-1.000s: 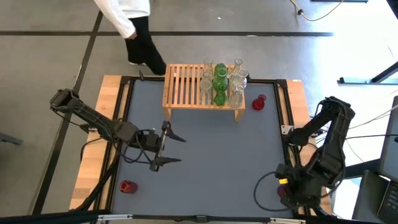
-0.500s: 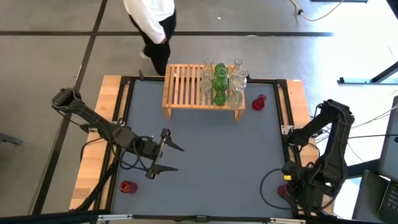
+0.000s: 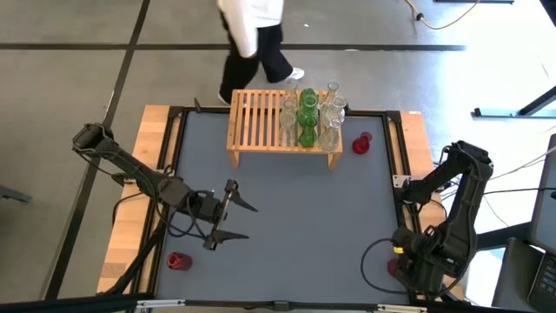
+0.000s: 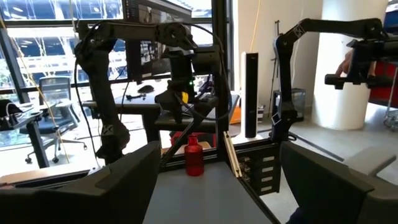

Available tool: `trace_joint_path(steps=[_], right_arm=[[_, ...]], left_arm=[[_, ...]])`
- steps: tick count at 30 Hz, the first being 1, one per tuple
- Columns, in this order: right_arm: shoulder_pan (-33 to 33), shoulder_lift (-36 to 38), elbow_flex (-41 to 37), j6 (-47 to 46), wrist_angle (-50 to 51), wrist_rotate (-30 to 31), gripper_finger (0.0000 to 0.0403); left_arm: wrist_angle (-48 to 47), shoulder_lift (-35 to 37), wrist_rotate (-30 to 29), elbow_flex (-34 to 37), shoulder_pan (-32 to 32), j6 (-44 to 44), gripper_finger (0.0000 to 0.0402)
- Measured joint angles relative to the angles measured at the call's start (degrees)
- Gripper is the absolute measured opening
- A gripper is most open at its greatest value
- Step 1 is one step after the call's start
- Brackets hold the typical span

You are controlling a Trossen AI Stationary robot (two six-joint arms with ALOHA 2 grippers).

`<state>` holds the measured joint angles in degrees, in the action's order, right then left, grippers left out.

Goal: Sort vases onto shelf
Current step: Put the red vase on the shelf

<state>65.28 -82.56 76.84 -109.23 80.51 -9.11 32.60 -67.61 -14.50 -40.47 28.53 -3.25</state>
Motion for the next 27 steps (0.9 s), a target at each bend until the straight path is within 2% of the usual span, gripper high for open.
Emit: trace_joint_path(steps=[10,27], right_arm=[[0.0,0.07,-5.25,0.28,-4.32,-3.03,0.0256],[0.0,0.07,-12.96,2.96,-13.61,-8.37,0.0254]], left_arm=[[0.02,0.0,0.0,0.0,0.0,-0.01,0.0325],[0.02,0.0,-0.02,0.0,0.0,-0.02,0.0325]])
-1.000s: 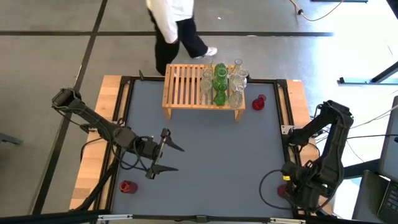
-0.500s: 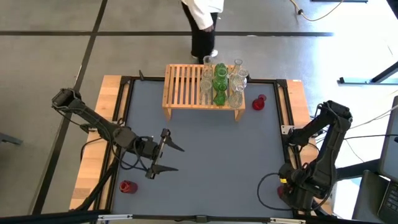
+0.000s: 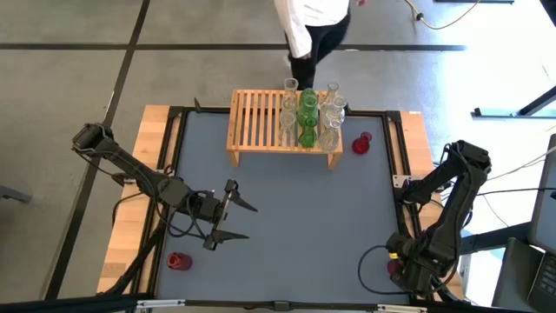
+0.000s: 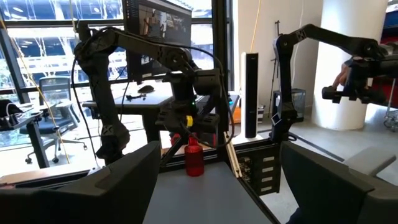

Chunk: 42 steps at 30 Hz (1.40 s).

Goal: Sort vases onto shelf
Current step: Put the red vase on the shelf

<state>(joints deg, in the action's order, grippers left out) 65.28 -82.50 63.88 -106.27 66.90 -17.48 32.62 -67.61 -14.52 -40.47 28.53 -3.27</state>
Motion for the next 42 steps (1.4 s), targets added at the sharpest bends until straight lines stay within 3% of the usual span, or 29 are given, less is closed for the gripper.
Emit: trace_joint_path(steps=[7,18,29,36,42], right_arm=[[0.0,0.02,-1.05,1.79,-1.45,-0.19,0.0233],[-0.04,0.07,-0.94,6.09,-1.27,-1.41,0.009],[-3.89,0.07,3.93,14.22,0.17,10.26,0.0102],[-13.65,0.04,6.29,30.43,0.25,19.82,0.0093],[-23.4,-0.06,8.24,46.16,0.15,23.07,0.0095]], left_arm=[[0.02,0.0,0.0,0.0,-0.02,-0.09,0.0325],[0.0,0.0,-0.02,0.0,0.0,-0.31,0.0325],[0.0,0.0,-0.01,0.0,0.0,-0.07,0.0325],[-4.12,0.02,0.0,0.0,0.06,3.79,0.0325],[-11.59,-0.66,-3.48,0.03,0.47,8.22,0.0325]])
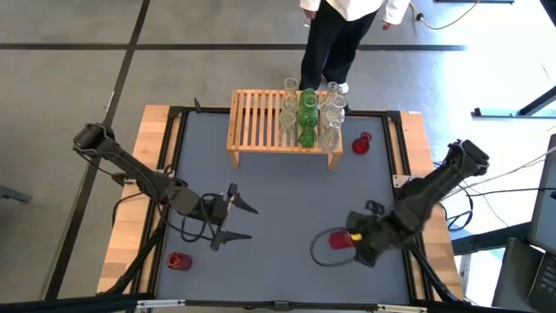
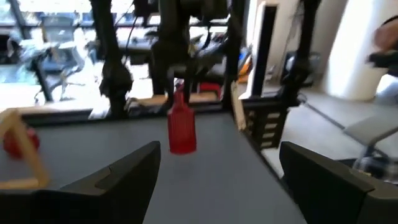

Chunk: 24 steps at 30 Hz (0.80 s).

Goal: Sort vases onto shelf
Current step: Put the red vase on the shelf

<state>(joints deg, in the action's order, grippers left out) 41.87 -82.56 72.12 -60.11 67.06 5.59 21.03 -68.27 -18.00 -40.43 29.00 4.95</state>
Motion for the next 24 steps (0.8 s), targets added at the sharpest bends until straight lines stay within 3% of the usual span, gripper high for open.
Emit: trace_joint_path(steps=[5,11,17,24], right_arm=[[-8.71,-0.07,2.2,12.61,-1.58,0.93,0.0095],[-17.85,-1.87,3.98,26.13,-3.88,0.86,0.0095],[-24.32,-9.83,9.32,37.66,-3.61,-2.05,0.0095],[-27.9,-20.27,20.07,45.1,1.05,-3.67,0.0095]], left_arm=[[2.82,-0.37,-1.38,4.1,0.3,1.99,0.0325],[13.33,-0.41,-3.67,12.97,0.28,6.49,0.0325],[13.91,-0.44,-7.24,17.4,0.38,13.94,0.0324],[14.3,-0.44,-8.48,17.78,0.43,14.19,0.0324]])
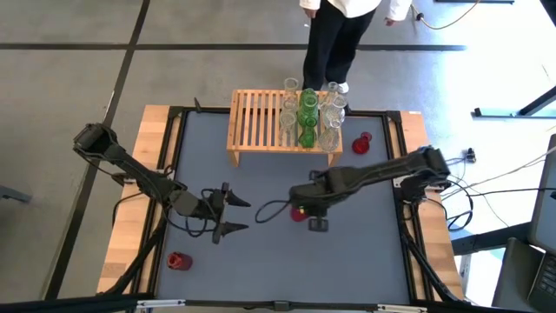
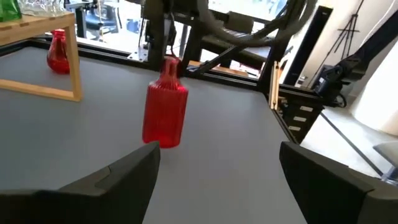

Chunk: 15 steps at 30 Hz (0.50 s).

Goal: Sort vases onto shelf
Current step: Put the red vase on the shelf

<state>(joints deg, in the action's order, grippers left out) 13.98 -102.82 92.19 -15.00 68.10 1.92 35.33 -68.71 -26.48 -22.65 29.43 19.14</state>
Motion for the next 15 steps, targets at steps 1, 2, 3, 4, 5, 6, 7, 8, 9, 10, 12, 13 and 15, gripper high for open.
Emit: trace_joint_path(steps=[1,2,3,4,5,6,7,8,9,10,12,13,15], right_arm=[[-0.33,-1.15,1.07,0.7,0.01,-0.15,0.0095],[-0.59,-2.22,1.89,1.34,0.13,-0.52,0.0095],[-0.63,-3.42,2.57,1.71,0.36,-0.9,0.0095],[-0.63,-4.36,3.11,1.93,0.47,-1.09,0.0095],[-0.63,-5.14,3.33,2.08,0.44,-1.2,0.0095],[-0.63,-5.83,3.4,2.41,0.56,-1.55,0.0095],[-0.59,-6.39,3.4,2.98,0.52,-2.04,0.0095],[-0.55,-6.97,3.55,3.31,0.64,-2.47,0.0096],[-0.55,-7.33,3.63,3.36,0.46,-2.44,0.0097],[-0.55,-7.47,3.71,3.36,0.48,-2.38,0.0099],[-0.53,-7.49,3.67,3.36,0.1,-2.42,0.0103],[-0.53,-7.51,3.66,3.37,-0.83,-2.42,0.0106],[-0.55,-7.58,3.64,3.39,-2.98,-2.42,0.0113]], left_arm=[[0.06,0.0,-0.01,0.0,0.0,0.01,0.0324],[0.05,0.0,0.0,0.0,0.0,0.01,0.0324],[0.06,0.0,0.02,0.02,0.0,0.02,0.0324],[0.15,0.0,0.05,0.02,0.0,0.02,0.0324],[0.22,0.0,0.07,0.02,0.0,0.01,0.0324],[0.25,0.0,0.05,0.02,0.0,0.01,0.0324],[0.41,0.0,0.07,0.02,0.0,0.01,0.0324],[0.46,0.0,0.07,0.02,0.0,0.0,0.0324],[0.46,0.0,0.09,0.02,0.0,0.01,0.0324],[0.48,0.0,0.11,0.02,0.0,0.07,0.0324],[0.46,0.0,0.13,0.02,0.0,0.15,0.0324],[0.46,0.0,0.15,0.02,0.0,0.19,0.0324],[0.46,0.0,0.15,0.02,0.0,0.21,0.0324]])
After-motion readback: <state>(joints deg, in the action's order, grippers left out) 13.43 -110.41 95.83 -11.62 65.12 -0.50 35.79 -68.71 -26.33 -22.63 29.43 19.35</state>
